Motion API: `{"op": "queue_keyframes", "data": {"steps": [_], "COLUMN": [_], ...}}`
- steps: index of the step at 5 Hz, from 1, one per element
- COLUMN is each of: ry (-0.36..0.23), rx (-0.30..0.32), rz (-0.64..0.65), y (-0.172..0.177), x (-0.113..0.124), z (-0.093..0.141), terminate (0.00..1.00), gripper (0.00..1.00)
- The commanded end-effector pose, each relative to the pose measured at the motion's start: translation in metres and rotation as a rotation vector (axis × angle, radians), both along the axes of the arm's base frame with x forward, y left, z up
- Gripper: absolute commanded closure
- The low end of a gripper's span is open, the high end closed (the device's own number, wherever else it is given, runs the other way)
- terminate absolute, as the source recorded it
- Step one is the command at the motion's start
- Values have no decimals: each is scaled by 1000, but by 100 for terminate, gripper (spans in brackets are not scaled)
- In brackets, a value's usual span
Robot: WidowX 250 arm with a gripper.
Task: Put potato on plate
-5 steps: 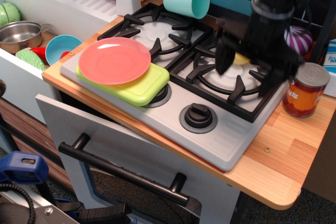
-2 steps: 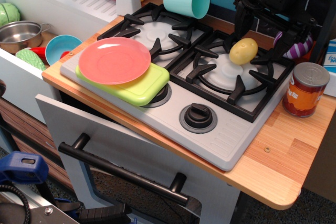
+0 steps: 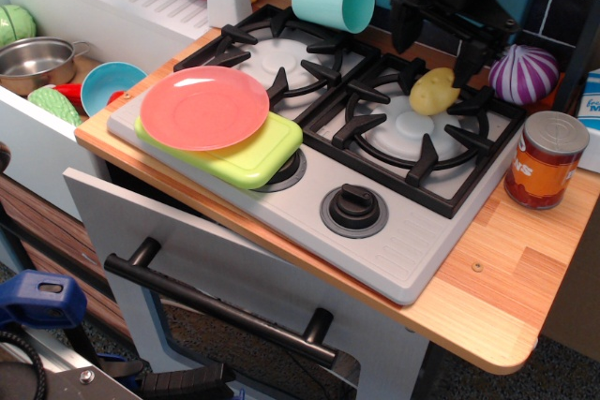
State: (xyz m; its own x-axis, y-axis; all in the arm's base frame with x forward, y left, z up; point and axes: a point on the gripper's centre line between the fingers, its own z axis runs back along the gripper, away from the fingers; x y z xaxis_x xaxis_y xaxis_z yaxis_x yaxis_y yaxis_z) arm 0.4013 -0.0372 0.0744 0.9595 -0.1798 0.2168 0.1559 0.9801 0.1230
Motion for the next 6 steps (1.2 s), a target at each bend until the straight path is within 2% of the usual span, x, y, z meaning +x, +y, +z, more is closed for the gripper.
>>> {"op": "queue_keyframes", "data": {"steps": [1, 3, 5, 6], "ry": [-42, -45, -65, -62], "rx": [-12, -68, -76, -81], "rz": [-17, -30, -44, -35], "y": [9, 1, 7, 4], "x": [6, 4, 7, 7], "z": [6, -14, -29, -30], "terminate": [0, 0, 0, 0], "gripper": [0, 0, 0, 100]}}
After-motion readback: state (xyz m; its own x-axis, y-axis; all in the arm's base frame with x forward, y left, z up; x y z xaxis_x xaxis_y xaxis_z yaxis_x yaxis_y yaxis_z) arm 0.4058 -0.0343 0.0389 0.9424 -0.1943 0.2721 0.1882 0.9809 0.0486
